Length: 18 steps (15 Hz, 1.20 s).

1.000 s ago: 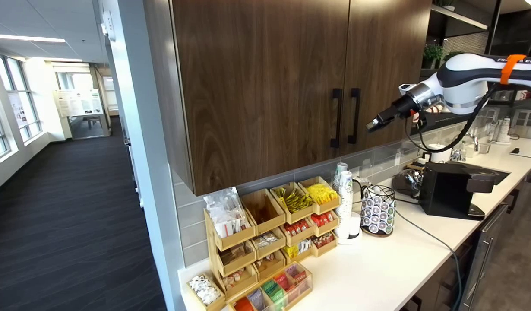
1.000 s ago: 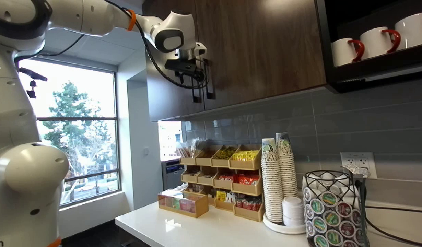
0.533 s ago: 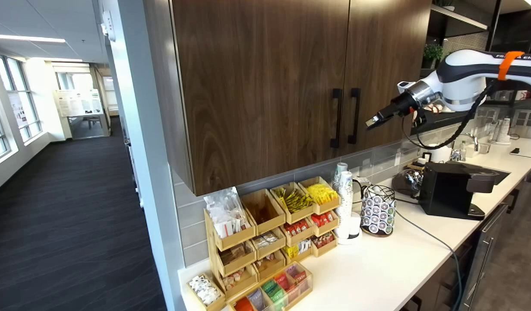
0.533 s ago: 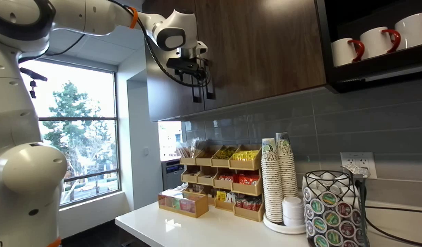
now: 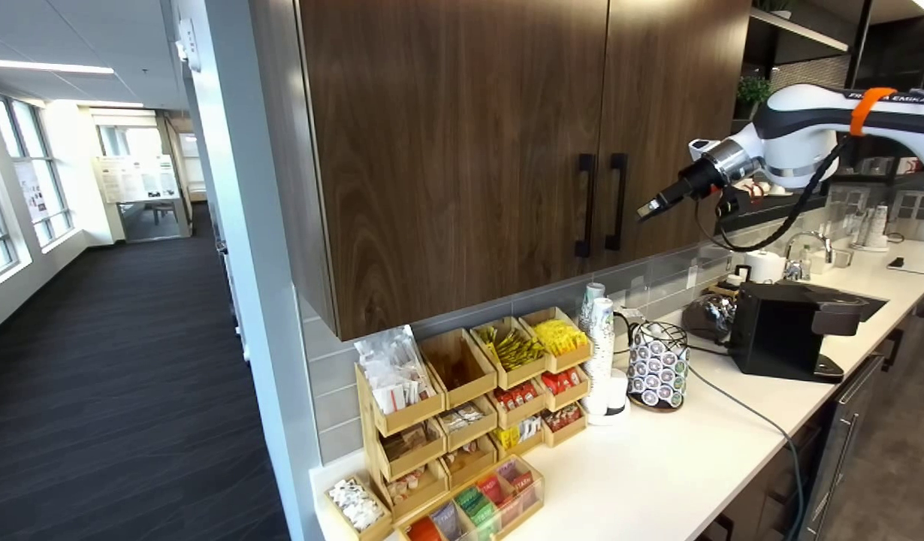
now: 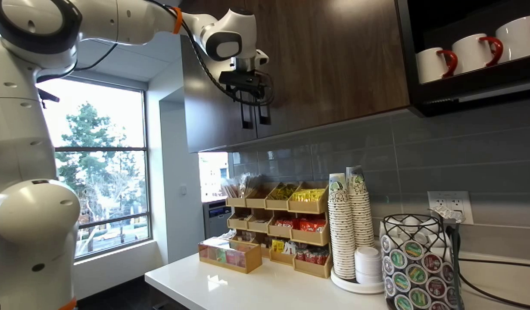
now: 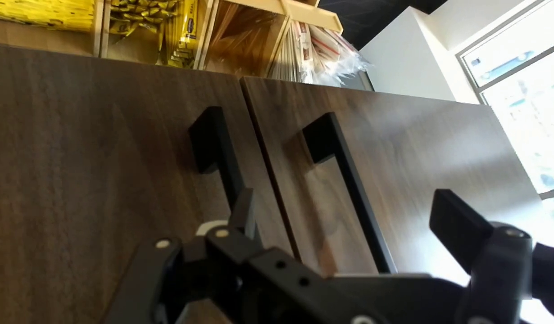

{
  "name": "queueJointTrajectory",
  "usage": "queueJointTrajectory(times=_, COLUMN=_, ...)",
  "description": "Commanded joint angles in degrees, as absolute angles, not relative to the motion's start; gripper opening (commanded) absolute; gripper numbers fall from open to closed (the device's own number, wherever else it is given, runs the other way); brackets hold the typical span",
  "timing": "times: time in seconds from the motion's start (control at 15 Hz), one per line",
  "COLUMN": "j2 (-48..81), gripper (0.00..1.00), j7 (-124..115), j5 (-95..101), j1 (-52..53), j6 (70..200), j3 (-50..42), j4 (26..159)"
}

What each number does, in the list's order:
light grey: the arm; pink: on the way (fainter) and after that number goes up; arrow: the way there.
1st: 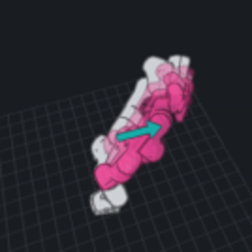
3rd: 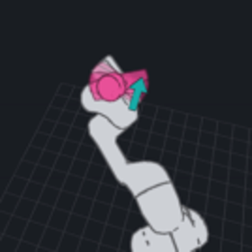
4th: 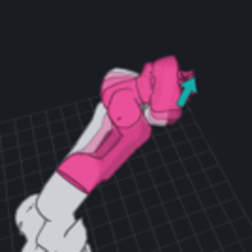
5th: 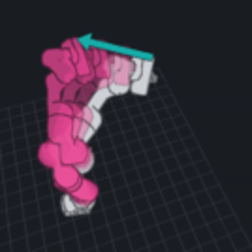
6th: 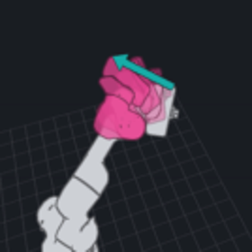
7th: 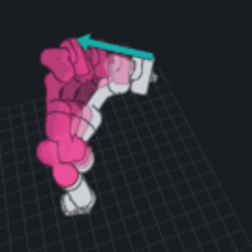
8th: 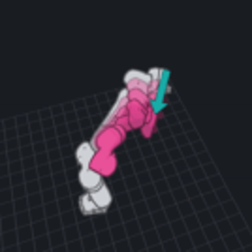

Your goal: Open the right door of the upper cabinet on the left.

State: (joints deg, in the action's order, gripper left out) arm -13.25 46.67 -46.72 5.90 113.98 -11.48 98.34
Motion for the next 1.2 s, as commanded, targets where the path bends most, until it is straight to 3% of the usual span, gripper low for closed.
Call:
queueJointTrajectory(times=0.0, j2=-11.0, gripper=1.0, j7=49.3, j5=-50.6, j1=3.8, j6=112.2, j3=-11.1, j4=95.8)
queueJointTrajectory(times=1.13, j2=-5.7, gripper=1.0, j7=56.4, j5=-62.7, j1=-0.9, j6=107.7, j3=-10.3, j4=92.4)
